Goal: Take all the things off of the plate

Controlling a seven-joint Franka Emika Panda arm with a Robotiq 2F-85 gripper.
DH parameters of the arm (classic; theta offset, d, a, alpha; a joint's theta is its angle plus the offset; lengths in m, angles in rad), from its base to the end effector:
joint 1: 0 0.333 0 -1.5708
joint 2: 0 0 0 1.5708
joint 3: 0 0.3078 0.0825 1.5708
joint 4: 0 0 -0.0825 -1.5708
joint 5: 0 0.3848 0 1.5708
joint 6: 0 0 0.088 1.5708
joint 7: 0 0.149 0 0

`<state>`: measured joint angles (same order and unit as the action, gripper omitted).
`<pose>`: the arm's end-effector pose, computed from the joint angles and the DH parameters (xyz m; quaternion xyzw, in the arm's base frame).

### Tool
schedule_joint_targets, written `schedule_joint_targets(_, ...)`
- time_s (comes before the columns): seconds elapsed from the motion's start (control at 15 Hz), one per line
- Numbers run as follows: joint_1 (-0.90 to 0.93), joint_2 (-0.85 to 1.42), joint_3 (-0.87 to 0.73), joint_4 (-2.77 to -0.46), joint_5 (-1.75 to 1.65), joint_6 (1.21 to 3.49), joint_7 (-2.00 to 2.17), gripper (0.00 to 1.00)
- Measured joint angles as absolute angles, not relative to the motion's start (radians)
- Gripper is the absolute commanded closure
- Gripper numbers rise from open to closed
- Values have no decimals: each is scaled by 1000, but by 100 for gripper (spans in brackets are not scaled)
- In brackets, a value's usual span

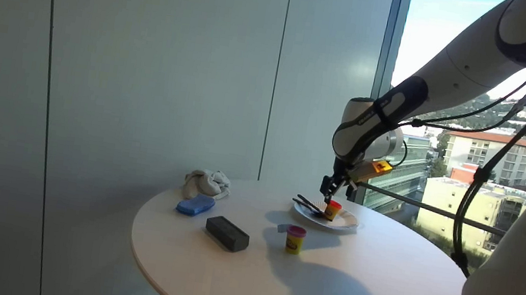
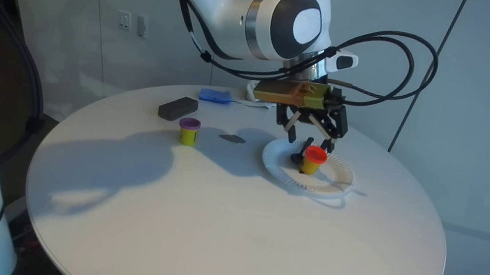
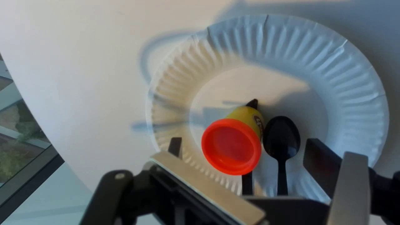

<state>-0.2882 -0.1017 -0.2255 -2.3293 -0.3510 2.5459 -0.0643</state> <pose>0.4655 -0.2670 0.3630 0.9772 -0.0940 0.1189 0.1484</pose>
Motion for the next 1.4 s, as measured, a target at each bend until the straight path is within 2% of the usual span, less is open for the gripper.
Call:
schedule_joint_targets(0.4, -287, -35, -234, -2315, -219, 2608, -179, 0)
schedule_joint_targets(0.47, -287, -27, -237, -2311, -200, 2616, -199, 16)
schedule_joint_targets(0.53, -287, -19, -238, -2307, -179, 2622, -221, 26)
schedule_joint_targets(0.73, -287, -3, -239, -2294, -104, 2633, -294, 45)
schedule_joint_targets(0.8, -287, -1, -239, -2289, -79, 2635, -319, 56)
schedule_joint_targets(0.87, -287, -1, -239, -2285, -54, 2636, -345, 14)
schedule_joint_targets(1.0, -286, -1, -239, -2280, -25, 2636, -382, 16)
schedule_joint_targets(1.13, -284, -1, -239, -2280, -4, 2636, -411, 3)
schedule_joint_targets(1.4, -278, 1, -238, -2281, 27, 2635, -456, 0)
